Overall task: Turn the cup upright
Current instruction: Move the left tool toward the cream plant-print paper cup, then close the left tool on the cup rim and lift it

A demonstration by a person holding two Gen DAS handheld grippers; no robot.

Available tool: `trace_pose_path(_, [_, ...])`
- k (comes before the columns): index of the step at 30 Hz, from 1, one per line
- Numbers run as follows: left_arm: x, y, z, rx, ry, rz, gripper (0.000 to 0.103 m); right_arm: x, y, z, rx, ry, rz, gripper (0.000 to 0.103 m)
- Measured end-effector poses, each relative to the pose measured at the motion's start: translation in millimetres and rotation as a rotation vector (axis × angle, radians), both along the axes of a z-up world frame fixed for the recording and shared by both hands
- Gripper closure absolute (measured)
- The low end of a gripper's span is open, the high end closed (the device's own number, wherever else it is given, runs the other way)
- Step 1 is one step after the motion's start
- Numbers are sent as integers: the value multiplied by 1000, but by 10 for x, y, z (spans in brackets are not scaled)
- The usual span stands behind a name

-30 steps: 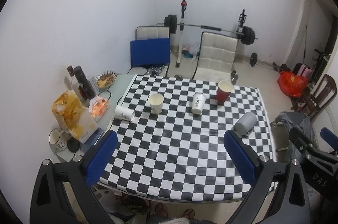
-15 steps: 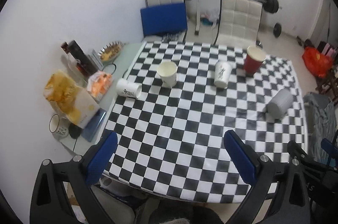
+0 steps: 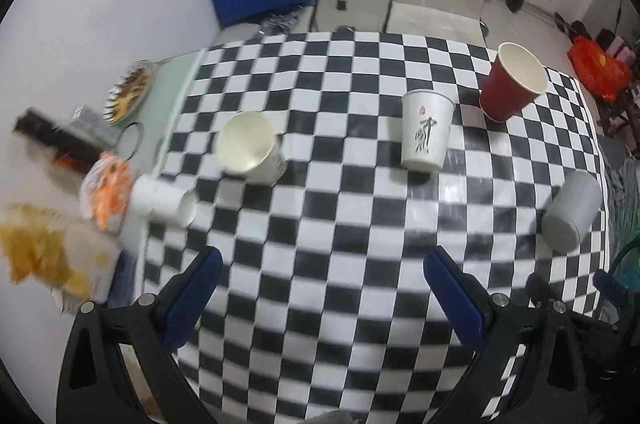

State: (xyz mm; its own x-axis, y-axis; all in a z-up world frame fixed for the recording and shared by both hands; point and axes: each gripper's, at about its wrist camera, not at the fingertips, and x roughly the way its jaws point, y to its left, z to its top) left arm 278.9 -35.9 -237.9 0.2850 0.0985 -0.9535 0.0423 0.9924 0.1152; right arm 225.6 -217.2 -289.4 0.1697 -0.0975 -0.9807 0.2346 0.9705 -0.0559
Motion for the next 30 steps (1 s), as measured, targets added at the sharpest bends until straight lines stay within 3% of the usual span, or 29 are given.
trace_pose_path(4, [266,89,-113,-16,-32,7,0,417,38,-225,12,22,-30,0])
trace_pose_path(9, [212,468,-281,-27,-128,67,1,735,199,-425,48,29,-30,0])
trace_pose_path(18, [70,1129,-838,-44,-200,152,1,1080,969,-676,81,9,166,0])
trace_pose_path(23, [135,1162,-1012,-62,-294,107,1,1174,1306,-841,58,15,259,0])
trace_pose_path(30, [287,1053,-1198,-73,-406,-21,1,1206,1443,-1007,2,29,309,0])
